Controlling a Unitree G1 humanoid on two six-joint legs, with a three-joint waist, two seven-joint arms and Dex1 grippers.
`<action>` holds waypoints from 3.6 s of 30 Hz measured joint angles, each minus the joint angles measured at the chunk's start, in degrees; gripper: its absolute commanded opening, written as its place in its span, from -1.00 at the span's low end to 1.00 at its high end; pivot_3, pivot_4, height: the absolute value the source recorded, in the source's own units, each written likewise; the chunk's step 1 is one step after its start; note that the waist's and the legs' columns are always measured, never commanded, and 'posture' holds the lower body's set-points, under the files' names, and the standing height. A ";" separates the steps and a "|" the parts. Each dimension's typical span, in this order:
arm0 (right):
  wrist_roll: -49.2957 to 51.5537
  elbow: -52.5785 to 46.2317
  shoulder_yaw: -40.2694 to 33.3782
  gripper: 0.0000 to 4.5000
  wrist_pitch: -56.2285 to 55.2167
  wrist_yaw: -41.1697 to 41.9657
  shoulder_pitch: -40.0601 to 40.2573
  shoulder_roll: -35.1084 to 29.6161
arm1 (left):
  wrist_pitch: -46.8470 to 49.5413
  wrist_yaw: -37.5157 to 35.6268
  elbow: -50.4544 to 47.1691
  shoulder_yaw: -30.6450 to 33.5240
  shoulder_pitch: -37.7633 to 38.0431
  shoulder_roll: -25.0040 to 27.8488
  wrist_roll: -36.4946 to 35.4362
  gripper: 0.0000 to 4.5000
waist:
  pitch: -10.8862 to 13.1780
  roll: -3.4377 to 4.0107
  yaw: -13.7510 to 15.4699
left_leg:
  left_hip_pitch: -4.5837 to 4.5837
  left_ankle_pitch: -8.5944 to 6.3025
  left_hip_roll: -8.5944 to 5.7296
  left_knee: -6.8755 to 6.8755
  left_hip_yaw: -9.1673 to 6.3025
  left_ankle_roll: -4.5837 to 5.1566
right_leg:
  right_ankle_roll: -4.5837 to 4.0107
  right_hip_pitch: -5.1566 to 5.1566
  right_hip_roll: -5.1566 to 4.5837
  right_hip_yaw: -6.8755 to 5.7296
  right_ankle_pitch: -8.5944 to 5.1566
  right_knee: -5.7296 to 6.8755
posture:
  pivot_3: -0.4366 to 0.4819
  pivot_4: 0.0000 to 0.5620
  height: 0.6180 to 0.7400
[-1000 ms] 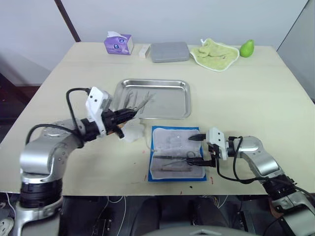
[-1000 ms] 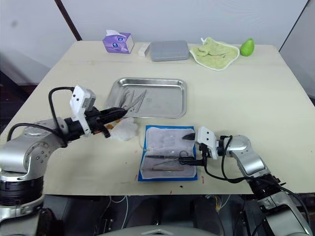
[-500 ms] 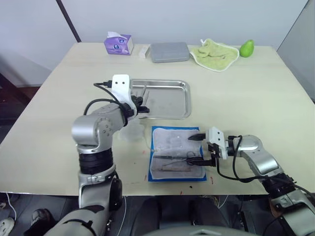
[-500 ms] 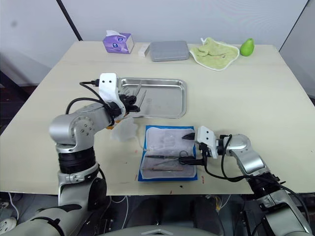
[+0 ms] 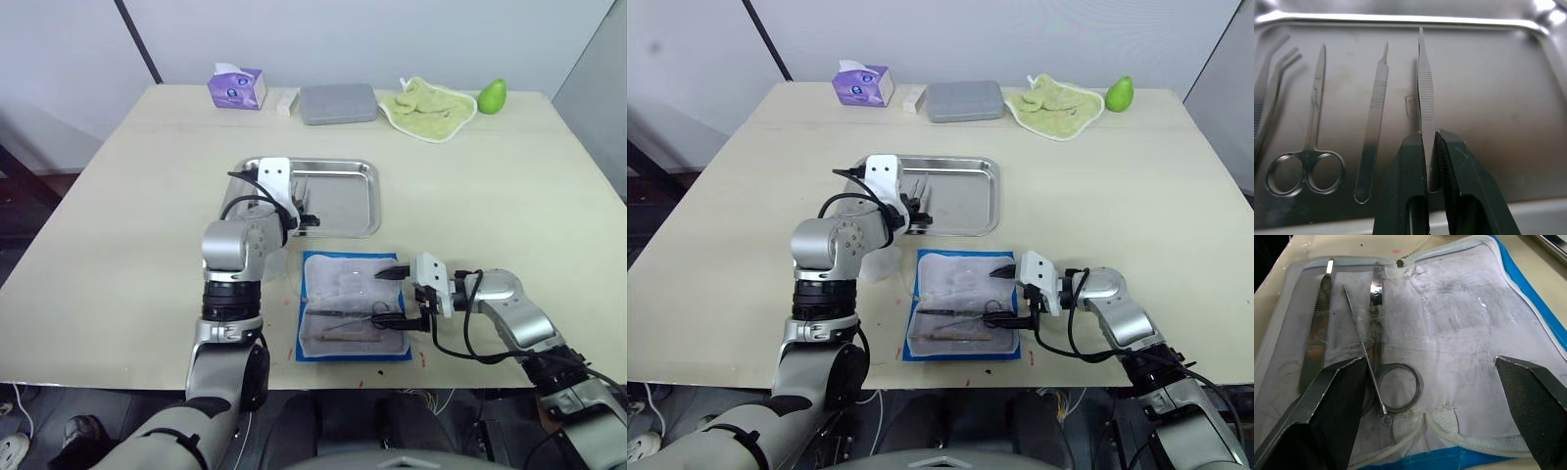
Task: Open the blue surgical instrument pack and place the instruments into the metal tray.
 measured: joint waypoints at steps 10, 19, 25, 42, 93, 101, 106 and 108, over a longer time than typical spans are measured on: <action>0.00 -0.08 -0.11 1.00 0.01 -0.03 0.13 -0.01 | -2.06 -1.11 2.04 -1.32 0.48 -0.20 1.47 -0.98 | 0.00 0.00 0.02 | 0.00 0.00 -0.02 0.00 -0.01 0.00 | 0.01 0.00 -0.02 -0.01 0.00 0.00 | -0.05 -0.47 1.00; 0.00 -0.35 -0.32 1.00 0.04 -0.09 0.42 -0.08 | -3.31 -1.18 3.18 -1.42 0.61 -0.10 2.57 -0.98 | 0.00 0.00 0.08 | -0.01 -0.01 -0.05 0.00 -0.02 0.01 | 0.01 0.00 -0.04 -0.03 -0.01 -0.01 | -0.05 -0.47 1.00; 0.00 -0.73 -0.43 1.00 0.22 -0.30 0.70 -0.12 | -3.58 -1.10 3.38 -1.25 0.94 -0.09 3.20 -0.98 | 0.00 0.00 0.11 | -0.02 -0.01 -0.06 0.00 -0.03 0.01 | 0.02 0.00 -0.05 -0.04 -0.01 -0.01 | -0.05 -0.47 1.00; 0.00 -1.32 -0.49 1.00 0.42 -0.81 1.11 -0.11 | 0.78 -5.12 -4.62 -1.25 5.32 1.37 1.36 0.53 | 0.01 0.00 0.02 | -0.03 0.02 -0.06 -0.02 -0.04 -0.04 | 0.02 0.00 -0.07 -0.03 -0.01 -0.02 | -0.05 -0.47 1.00; 0.38 -3.97 -2.62 1.00 1.27 -1.19 3.53 -1.31 | -52.95 -83.65 -3.02 -6.70 29.73 30.62 -14.58 0.96 | 0.17 0.25 1.25 | -0.13 -0.05 0.17 -0.14 0.30 0.12 | -0.04 -0.06 0.10 -0.06 -0.04 -0.39 | -0.05 -0.47 1.00; 0.38 -4.61 -2.65 1.00 2.10 -1.19 3.57 -1.81 | -59.58 -85.35 3.78 -12.58 25.85 26.84 -10.36 0.96 | 0.17 0.25 1.35 | -0.15 -0.05 0.15 -0.12 0.31 0.12 | -0.03 -0.05 0.10 -0.09 -0.03 -0.39 | -0.05 -0.47 1.00; 0.38 -5.46 -2.71 1.00 2.62 -1.32 4.02 -1.97 | -64.31 -86.18 8.42 -14.69 24.18 24.49 -8.09 0.96 | 0.17 0.25 1.34 | -0.17 -0.05 0.14 -0.12 0.30 0.12 | -0.03 -0.06 0.10 -0.09 -0.03 -0.40 | -0.05 -0.47 1.00; 0.38 -5.55 -2.74 1.00 2.67 -1.35 4.09 -1.98 | -65.49 -86.26 9.69 -15.17 23.71 23.83 -7.45 0.96 | 0.17 0.25 1.37 | -0.18 -0.05 0.13 -0.11 0.30 0.12 | -0.03 -0.06 0.10 -0.11 -0.03 -0.40 | -0.05 -0.47 1.00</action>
